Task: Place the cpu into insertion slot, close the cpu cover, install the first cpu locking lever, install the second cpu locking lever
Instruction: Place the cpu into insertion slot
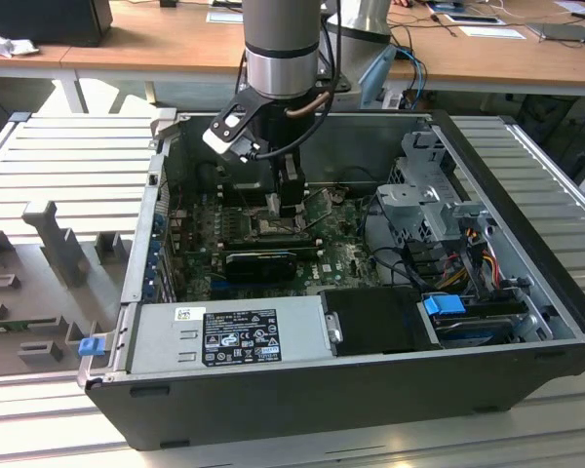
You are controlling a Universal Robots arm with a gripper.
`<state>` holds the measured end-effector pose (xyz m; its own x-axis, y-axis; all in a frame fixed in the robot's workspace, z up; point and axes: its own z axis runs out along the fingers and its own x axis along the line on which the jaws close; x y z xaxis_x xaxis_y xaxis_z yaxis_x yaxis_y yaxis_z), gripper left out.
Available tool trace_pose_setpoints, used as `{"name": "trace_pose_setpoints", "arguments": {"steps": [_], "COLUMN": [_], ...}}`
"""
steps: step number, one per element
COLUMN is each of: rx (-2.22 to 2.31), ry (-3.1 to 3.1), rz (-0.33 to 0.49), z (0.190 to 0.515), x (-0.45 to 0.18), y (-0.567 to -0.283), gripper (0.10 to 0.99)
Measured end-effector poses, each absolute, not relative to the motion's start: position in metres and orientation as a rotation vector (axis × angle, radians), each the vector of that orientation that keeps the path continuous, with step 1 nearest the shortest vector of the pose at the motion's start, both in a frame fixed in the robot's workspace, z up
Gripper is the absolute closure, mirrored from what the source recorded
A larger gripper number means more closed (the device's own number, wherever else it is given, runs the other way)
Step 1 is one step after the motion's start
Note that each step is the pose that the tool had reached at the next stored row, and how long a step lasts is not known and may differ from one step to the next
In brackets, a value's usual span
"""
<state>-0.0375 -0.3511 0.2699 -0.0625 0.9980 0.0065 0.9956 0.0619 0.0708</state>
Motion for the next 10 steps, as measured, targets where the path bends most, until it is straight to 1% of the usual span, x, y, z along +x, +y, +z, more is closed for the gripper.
{"name": "trace_pose_setpoints", "arguments": {"steps": [10], "rx": [2.121], "ry": [2.257], "rz": [0.088], "z": [0.2633], "x": [-0.0375], "y": [-0.3511], "gripper": [0.561]}}
